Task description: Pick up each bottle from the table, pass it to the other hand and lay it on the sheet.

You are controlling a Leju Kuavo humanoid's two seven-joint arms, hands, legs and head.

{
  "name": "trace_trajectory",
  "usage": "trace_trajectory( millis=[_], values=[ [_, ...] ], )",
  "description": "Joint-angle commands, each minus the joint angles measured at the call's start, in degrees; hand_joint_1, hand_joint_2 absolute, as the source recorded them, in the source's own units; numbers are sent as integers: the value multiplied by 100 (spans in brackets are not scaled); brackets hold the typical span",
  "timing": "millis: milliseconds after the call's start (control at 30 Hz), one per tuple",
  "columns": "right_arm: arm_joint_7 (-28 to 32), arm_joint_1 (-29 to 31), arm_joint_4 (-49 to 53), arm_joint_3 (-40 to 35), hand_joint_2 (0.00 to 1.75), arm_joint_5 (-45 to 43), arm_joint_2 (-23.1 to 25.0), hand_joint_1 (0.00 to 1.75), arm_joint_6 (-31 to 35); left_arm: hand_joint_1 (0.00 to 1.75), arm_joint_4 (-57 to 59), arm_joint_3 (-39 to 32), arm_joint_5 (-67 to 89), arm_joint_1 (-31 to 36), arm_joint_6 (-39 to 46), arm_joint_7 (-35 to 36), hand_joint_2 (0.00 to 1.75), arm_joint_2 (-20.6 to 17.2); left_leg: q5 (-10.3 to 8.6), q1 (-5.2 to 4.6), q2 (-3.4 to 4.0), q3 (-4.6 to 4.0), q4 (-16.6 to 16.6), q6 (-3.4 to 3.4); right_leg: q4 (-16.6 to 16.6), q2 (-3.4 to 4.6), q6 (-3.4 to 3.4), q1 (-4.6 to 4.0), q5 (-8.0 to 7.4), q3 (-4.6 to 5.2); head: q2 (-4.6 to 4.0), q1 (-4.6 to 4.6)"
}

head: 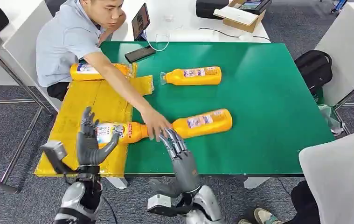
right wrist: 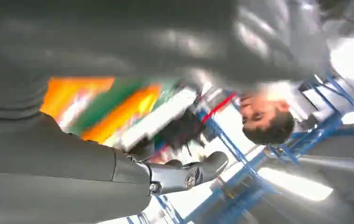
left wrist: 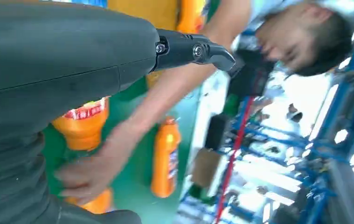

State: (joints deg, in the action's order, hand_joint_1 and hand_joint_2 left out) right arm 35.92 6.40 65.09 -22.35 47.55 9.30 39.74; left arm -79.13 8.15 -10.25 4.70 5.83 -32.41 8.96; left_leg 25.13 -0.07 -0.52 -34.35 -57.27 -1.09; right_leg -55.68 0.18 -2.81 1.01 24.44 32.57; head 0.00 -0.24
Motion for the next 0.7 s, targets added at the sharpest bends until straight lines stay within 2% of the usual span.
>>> trace_trajectory(
  millis=[33,167,200,233,433,700],
  values=[
    [-712,523,-751,1762,175,1302,-703,0,26,0,-1695,17,302,-1160,261,48,175,-75,2,-3,-1,5,1,0,5,-2,3,2,1,-9,0,2],
    [-1239,652,-1249,1978,175,1706,-1029,0,26,0,-1683,230,1092,-1331,1119,210,175,-118,9,-1,5,19,4,2,17,3,8,-2,1,-26,0,2],
    [-1392,760,-1562,1978,175,1752,-1110,0,26,0,-1575,335,1881,-1287,1756,119,175,-155,7,-4,-3,14,4,1,16,-5,6,2,2,-22,0,2],
    [-1491,869,-1804,1981,175,1851,-1189,0,26,0,-1487,412,2164,-1239,2050,52,175,-150,3,-6,-12,14,5,0,16,-13,5,5,2,-22,0,2],
    [-1705,1489,-3075,1893,175,1822,-1260,0,17,0,-1457,712,2090,-1152,2073,36,175,-198,5,-5,2,12,1,1,13,1,5,3,-2,-16,0,0],
    [-1775,1944,-3893,1816,175,1707,-1262,0,-54,0,-1167,840,2118,-934,2148,23,175,-189,7,-3,3,17,0,3,11,0,10,0,1,-20,0,0]
  ],
)
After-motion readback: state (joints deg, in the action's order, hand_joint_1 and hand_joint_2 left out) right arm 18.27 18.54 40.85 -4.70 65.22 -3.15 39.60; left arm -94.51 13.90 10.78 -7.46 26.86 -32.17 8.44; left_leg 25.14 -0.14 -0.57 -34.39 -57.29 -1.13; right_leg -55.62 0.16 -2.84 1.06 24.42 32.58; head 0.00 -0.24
